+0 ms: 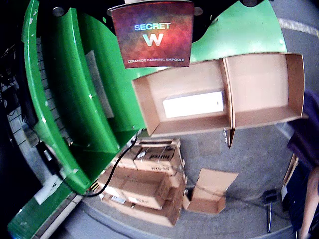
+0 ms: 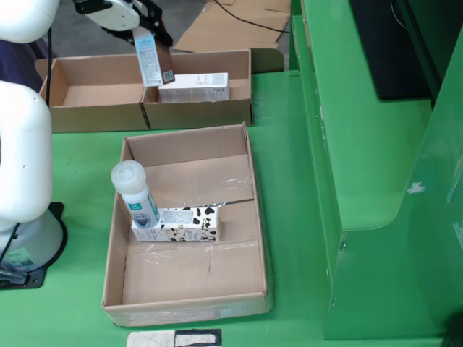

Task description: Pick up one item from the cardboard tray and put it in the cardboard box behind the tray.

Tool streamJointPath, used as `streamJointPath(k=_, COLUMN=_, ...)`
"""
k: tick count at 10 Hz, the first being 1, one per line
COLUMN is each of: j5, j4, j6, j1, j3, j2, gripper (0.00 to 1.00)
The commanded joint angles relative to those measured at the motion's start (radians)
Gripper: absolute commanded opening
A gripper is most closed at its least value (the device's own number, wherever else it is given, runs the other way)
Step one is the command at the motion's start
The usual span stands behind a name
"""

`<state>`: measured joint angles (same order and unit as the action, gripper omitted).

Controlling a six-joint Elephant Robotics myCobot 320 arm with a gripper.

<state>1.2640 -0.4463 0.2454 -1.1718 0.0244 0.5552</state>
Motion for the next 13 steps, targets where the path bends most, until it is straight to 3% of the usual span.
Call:
streamJointPath(k=1, j5=-0.013, j4=-0.21, j6=0.018, j1=-0.051, j3=-0.024, j2=-0.037, gripper=0.0)
streamJointPath(k=6, j5=0.006, j4=-0.282, j6=0.081, j1=-0.09, j3=-0.024, j2=-0.025, gripper=0.0)
streamJointPath(k=7, j5=0.008, j4=-0.241, j6=0.135, j1=-0.089, j3=-0.024, j2=-0.012, gripper=0.0)
streamJointPath(k=10, j5=0.008, j4=-0.241, j6=0.135, j1=-0.089, j3=-0.024, j2=-0.012, gripper=0.0)
streamJointPath(k=11, j5=-0.083, j4=-0.195, j6=0.188, j1=-0.121, j3=-0.024, j2=-0.034, gripper=0.0)
streamJointPath(k=12, j5=-0.083, j4=-0.195, j6=0.188, j1=-0.121, j3=-0.024, j2=-0.034, gripper=0.0)
streamJointPath(k=13, j5=-0.103, j4=-0.119, j6=0.259, j1=-0.087, j3=-0.024, j2=-0.021, gripper=0.0)
